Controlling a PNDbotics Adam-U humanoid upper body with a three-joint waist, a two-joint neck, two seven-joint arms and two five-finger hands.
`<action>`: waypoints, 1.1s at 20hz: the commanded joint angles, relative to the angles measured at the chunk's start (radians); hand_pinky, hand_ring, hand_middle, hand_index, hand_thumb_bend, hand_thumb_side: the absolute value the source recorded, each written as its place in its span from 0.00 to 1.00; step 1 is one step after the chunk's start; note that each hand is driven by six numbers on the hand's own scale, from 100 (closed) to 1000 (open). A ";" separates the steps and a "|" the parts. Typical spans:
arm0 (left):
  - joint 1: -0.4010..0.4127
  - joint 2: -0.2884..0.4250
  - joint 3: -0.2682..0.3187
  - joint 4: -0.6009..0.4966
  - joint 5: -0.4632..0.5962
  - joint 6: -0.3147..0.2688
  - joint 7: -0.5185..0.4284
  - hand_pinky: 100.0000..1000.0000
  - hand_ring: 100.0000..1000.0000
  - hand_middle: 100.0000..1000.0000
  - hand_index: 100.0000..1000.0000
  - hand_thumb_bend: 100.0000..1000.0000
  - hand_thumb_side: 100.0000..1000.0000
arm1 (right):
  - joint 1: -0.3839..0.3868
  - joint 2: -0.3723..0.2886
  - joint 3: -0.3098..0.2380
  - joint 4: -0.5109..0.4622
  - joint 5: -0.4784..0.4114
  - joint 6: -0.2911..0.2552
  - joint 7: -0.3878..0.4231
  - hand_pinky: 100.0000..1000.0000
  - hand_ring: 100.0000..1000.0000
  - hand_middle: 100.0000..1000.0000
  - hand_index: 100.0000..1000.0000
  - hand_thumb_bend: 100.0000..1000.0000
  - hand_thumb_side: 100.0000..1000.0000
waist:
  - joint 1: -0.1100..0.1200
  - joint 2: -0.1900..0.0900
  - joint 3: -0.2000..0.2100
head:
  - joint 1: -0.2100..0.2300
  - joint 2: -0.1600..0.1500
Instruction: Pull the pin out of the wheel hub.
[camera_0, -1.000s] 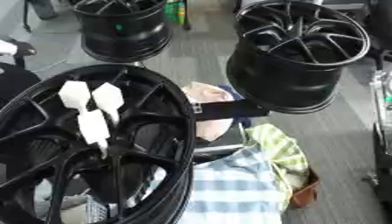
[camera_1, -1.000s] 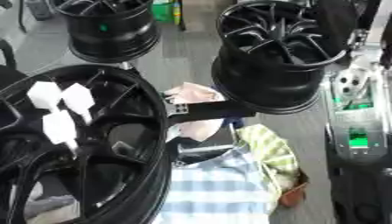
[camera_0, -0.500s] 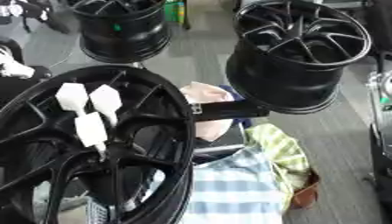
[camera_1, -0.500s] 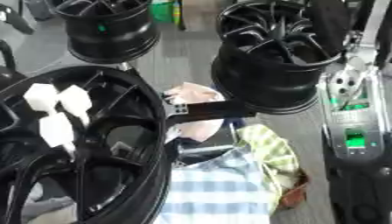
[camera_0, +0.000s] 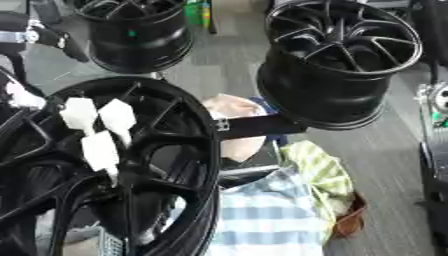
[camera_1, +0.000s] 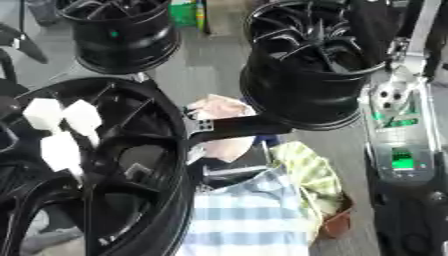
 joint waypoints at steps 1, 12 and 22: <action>-0.009 0.034 -0.005 -0.009 0.010 -0.166 -0.161 0.90 0.85 0.78 0.89 0.38 0.43 | -0.012 -0.024 -0.003 -0.009 -0.009 -0.003 -0.005 0.71 0.70 0.63 0.81 0.00 0.59 | 0.002 -0.013 -0.001 | 0.002 -0.013; -0.008 0.016 -0.030 0.037 -0.001 -0.146 -0.161 0.88 0.83 0.76 0.89 0.36 0.44 | -0.007 -0.021 -0.003 -0.008 -0.018 -0.006 -0.018 0.71 0.70 0.63 0.81 0.00 0.59 | 0.002 -0.012 -0.003 | 0.007 -0.013; -0.009 -0.023 -0.039 0.136 -0.044 -0.150 -0.161 0.87 0.80 0.70 0.88 0.36 0.41 | 0.000 -0.019 -0.008 -0.010 -0.023 -0.008 -0.028 0.71 0.70 0.63 0.81 0.00 0.59 | 0.002 -0.012 -0.008 | 0.009 -0.013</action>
